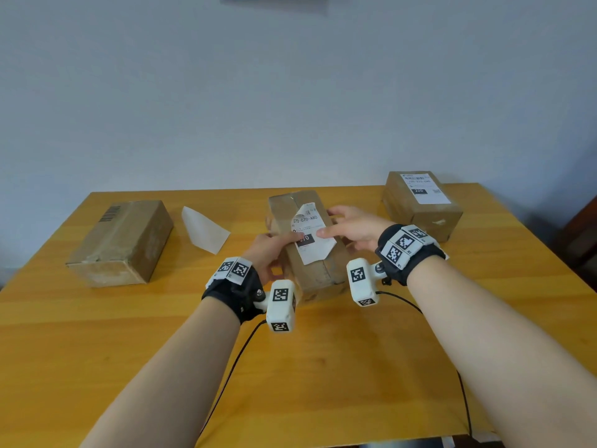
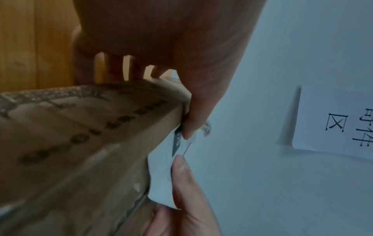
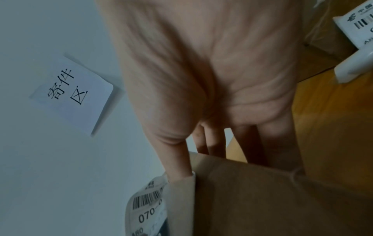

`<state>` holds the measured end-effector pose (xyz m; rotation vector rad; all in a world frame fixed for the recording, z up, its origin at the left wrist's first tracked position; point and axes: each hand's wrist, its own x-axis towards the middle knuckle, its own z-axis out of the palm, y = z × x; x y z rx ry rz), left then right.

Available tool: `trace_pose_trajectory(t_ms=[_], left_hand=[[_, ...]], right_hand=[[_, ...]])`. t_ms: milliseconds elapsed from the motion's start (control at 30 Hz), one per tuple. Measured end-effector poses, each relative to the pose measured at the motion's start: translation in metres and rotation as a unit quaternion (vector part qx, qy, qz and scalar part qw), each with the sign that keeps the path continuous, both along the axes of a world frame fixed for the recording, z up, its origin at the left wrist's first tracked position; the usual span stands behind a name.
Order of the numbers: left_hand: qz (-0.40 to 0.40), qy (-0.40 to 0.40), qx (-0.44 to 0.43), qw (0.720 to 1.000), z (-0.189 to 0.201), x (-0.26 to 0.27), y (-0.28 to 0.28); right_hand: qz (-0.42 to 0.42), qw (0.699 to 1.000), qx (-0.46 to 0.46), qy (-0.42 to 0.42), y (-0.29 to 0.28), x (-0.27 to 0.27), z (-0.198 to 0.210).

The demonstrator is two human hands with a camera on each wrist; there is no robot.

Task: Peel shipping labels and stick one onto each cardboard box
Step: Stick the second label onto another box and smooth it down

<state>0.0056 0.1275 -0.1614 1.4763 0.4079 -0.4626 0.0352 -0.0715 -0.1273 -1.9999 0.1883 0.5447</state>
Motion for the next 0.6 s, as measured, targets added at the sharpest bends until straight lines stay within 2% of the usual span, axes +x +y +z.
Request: trace_pose_trajectory(t_ms=[167,300,467,600], left_hand=[[0.003,-0.029,0.038,0.999,0.01,-0.006,-0.005],[0.001,-0.061,0.061,0.996,0.02,-0.012,-0.011],[-0.02,-0.075,0.05,0.996,0.033,-0.017,-0.018],[-0.006,-0.093,0.035,0.995,0.04,-0.02,-0.016]], right_hand=[[0.0,0.997,-0.045,-0.066,0.007,-0.004,0.01],[-0.057,0.987,-0.078,-0.127,0.018,-0.002,0.017],[-0.113,0.975,-0.084,-0.173,0.03,0.002,0.018],[-0.15,0.96,-0.104,-0.211,0.034,-0.002,0.018]])
